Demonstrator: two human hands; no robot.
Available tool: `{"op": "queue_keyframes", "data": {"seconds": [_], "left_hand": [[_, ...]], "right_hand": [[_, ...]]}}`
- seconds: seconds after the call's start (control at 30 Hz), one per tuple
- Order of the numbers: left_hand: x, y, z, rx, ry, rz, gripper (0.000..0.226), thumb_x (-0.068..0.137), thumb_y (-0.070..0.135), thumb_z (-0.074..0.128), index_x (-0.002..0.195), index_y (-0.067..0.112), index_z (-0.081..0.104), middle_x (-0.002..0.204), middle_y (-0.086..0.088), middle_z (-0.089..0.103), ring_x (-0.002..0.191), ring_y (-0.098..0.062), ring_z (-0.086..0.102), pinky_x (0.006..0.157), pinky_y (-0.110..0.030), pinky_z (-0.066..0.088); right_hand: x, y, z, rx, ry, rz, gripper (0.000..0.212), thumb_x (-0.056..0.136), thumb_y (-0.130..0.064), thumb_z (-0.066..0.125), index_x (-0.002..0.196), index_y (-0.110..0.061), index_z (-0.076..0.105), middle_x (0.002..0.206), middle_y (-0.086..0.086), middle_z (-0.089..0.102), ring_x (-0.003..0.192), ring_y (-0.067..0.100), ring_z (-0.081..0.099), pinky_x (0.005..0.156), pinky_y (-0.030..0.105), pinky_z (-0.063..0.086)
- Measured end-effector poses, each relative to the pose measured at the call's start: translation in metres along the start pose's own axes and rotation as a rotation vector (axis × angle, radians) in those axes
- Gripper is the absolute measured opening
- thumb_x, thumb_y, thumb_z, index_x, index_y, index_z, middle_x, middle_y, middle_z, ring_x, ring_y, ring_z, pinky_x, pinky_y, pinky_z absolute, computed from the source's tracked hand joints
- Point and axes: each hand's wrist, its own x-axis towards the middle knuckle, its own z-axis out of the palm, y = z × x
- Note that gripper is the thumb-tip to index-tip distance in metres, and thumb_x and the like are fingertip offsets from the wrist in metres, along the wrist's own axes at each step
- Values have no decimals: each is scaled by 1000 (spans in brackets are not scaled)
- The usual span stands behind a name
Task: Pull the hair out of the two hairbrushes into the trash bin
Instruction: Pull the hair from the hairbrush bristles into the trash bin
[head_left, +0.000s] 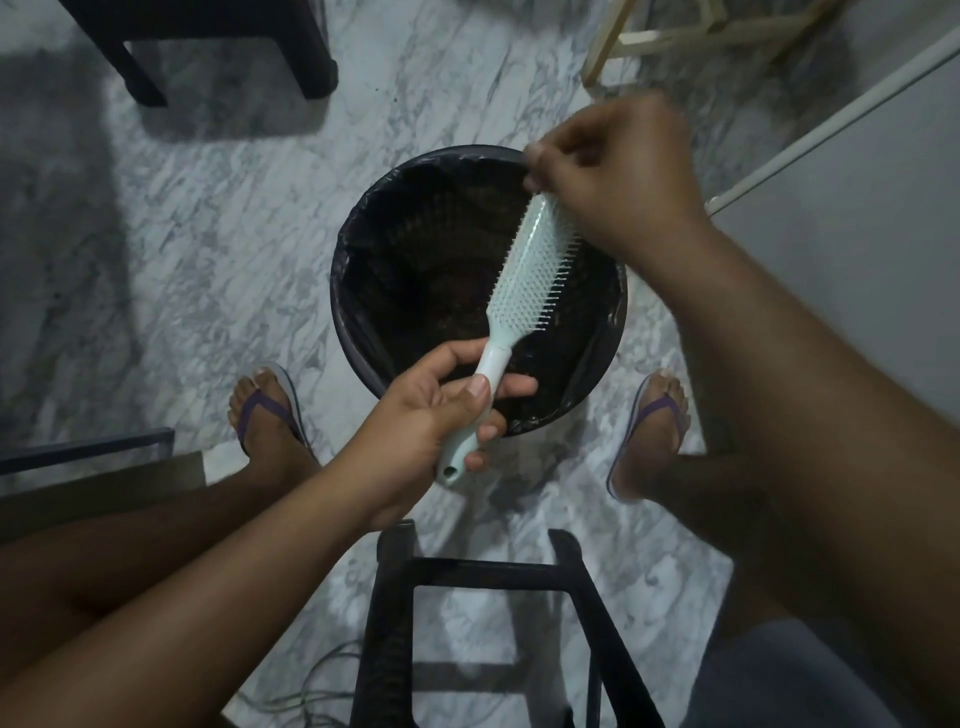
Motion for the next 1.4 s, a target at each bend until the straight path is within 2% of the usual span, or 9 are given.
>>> {"op": "queue_keyframes", "data": {"seconds": [0.1, 0.2, 0.3, 0.43, 0.63, 0.77, 1.03, 1.23, 1.4], "left_hand": [[-2, -2, 0, -45, -17, -25, 39, 97, 12, 53, 136, 11, 49, 112, -11, 73, 64, -12, 50, 53, -27, 42], [-2, 0, 2, -89, 11, -46, 42, 94, 13, 52, 136, 9, 49, 111, -10, 74, 63, -12, 50, 52, -26, 42], [2, 4, 1, -154, 71, -46, 39, 98, 11, 50, 136, 9, 49, 110, -9, 74, 61, -11, 50, 50, -25, 41], [8, 8, -3, -211, 134, -42, 35, 102, 9, 45, 137, 12, 51, 114, -8, 74, 61, -11, 50, 49, -25, 42], [6, 6, -6, -204, 182, -58, 36, 101, 8, 47, 136, 12, 52, 113, -8, 74, 63, -12, 51, 51, -26, 42], [6, 6, -12, -148, 192, -38, 37, 100, 9, 49, 137, 13, 52, 115, -8, 74, 65, -12, 51, 52, -27, 42], [7, 9, -16, -172, 116, -50, 41, 99, 10, 49, 139, 15, 51, 121, -11, 72, 67, -12, 52, 52, -26, 43], [9, 10, -16, -263, 86, -71, 39, 100, 11, 46, 138, 15, 53, 121, -7, 73, 65, -10, 51, 51, -24, 43], [9, 8, -13, -261, 92, -74, 39, 101, 10, 46, 138, 15, 53, 121, -7, 73, 65, -10, 50, 52, -24, 40]], "right_hand": [[8, 4, -18, 360, 11, 195, 11, 97, -13, 63, 90, -9, 70, 80, 9, 75, 68, 15, 77, 68, 34, 65], [11, 8, -25, 417, -51, 225, 17, 103, -6, 52, 111, -1, 65, 92, 12, 73, 79, 20, 78, 72, 37, 65], [1, 7, -11, 221, -167, 136, 20, 100, -10, 55, 114, -11, 69, 101, 1, 74, 91, 14, 75, 76, 33, 64], [-19, -2, 6, -121, -243, -173, 18, 85, -32, 75, 96, -19, 76, 83, -9, 68, 72, 3, 63, 70, 15, 50], [-30, -8, 22, -450, -365, -224, 46, 85, -41, 74, 122, -16, 66, 116, 6, 61, 106, 26, 61, 90, 42, 52], [-36, -7, 25, -524, -315, -199, 44, 87, -42, 72, 124, -20, 64, 122, 5, 60, 112, 29, 60, 82, 37, 48], [-35, -5, 30, -382, -179, -202, 15, 94, -33, 62, 99, -24, 73, 100, -3, 67, 91, 21, 65, 72, 34, 51], [-7, -3, 9, 137, 23, -39, 14, 97, -25, 56, 91, -18, 66, 76, -13, 61, 77, 14, 66, 76, 34, 56], [-15, -1, 12, -29, -116, 59, 16, 91, -24, 61, 88, -13, 73, 80, -5, 70, 71, 14, 69, 73, 40, 62]]}}
